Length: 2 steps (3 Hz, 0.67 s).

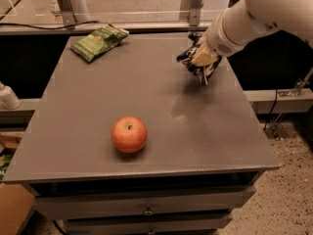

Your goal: Move blue chip bag near green jalapeno chip bag

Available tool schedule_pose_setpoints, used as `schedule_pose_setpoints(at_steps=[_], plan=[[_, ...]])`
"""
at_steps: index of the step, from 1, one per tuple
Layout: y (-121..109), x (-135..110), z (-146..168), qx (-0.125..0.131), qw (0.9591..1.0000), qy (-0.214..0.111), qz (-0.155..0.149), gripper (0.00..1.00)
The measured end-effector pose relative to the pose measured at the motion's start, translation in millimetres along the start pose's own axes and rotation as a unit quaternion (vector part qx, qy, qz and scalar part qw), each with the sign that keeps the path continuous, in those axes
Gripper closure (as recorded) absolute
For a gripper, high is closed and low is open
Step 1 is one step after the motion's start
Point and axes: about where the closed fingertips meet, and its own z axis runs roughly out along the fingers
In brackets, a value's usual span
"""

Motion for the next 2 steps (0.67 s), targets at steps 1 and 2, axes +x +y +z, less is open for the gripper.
schedule_pose_setpoints(at_steps=[1,2], plan=[[-20,-19,27,0.009,0.9993,-0.03,-0.021,1.0],[-40,-45,59,0.019,0.9969,-0.066,-0.038,1.0]])
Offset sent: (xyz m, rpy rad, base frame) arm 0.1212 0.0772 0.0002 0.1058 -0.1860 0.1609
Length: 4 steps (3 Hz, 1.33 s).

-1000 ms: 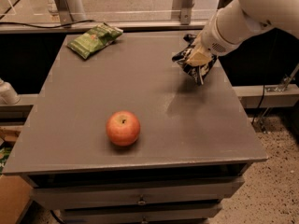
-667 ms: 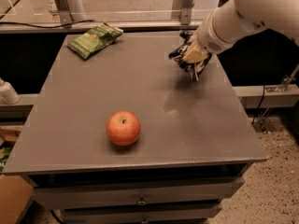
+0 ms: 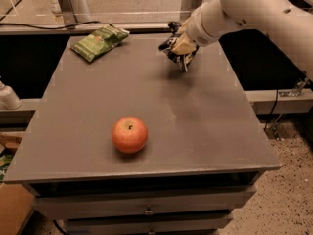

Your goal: Move blue chip bag near green jalapeno chip bag

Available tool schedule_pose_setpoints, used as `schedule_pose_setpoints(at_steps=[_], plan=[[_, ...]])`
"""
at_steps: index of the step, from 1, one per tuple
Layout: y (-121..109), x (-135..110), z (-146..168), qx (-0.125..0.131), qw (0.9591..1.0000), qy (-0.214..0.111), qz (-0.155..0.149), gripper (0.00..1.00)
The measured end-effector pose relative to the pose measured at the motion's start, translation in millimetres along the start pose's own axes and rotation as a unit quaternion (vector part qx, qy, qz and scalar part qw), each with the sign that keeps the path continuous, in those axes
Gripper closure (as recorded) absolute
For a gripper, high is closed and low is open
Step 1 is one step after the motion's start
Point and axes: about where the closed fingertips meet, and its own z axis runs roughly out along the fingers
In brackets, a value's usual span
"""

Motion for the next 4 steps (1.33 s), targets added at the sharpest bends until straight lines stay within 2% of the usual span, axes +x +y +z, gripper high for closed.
schedule_pose_setpoints(at_steps=[2,4], plan=[[-30,-56,58,0.013,0.9972,-0.068,-0.026,1.0],[-32,-90,98,0.012,0.9937,-0.11,-0.017,1.0]])
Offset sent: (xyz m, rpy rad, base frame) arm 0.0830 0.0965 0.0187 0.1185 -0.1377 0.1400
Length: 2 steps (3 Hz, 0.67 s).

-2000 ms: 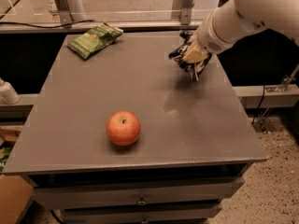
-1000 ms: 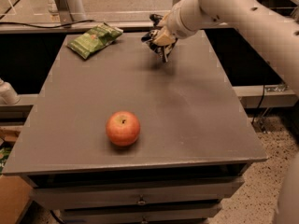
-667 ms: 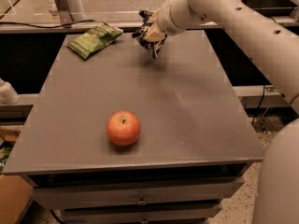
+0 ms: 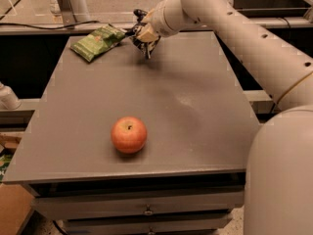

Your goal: Move blue chip bag near green jalapeno chip bag

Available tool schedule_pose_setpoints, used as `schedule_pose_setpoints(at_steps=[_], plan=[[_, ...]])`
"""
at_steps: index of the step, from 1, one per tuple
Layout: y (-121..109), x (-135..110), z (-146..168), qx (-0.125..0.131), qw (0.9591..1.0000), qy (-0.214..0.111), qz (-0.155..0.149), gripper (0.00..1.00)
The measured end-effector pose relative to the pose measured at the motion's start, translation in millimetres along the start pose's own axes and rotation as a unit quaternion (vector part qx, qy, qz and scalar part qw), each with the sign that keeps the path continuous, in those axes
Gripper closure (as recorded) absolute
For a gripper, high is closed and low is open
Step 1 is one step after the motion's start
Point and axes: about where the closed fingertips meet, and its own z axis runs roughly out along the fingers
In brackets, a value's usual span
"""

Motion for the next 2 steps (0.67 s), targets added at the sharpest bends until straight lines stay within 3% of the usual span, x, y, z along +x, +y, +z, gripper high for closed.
schedule_pose_setpoints(at_steps=[2], plan=[[13,-22,30,-0.016,0.9993,-0.032,0.009,1.0]])
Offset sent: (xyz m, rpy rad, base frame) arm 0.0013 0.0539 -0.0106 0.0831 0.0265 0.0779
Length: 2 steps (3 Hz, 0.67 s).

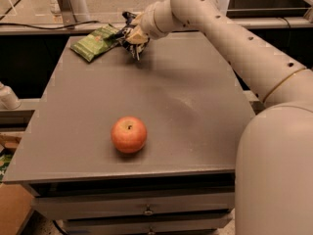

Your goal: Move blue chip bag near green jalapeno chip bag

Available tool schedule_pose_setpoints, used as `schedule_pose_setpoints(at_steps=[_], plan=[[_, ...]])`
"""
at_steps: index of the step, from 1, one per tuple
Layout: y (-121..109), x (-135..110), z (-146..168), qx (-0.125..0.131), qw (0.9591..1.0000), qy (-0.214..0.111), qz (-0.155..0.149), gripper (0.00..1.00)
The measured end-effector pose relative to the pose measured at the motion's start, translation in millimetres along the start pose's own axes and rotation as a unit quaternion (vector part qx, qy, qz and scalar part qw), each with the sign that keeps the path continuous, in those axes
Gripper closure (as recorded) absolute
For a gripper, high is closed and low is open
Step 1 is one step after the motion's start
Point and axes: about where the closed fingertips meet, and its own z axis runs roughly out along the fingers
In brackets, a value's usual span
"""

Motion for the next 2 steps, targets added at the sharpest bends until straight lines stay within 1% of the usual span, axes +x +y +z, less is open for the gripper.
schedule_pose_setpoints(at_steps=[1,2], plan=[[9,-4,9,-0.012,0.9999,-0.008,0.002,1.0],[19,-1,16,-0.026,0.9996,-0.004,0.01,0.82]])
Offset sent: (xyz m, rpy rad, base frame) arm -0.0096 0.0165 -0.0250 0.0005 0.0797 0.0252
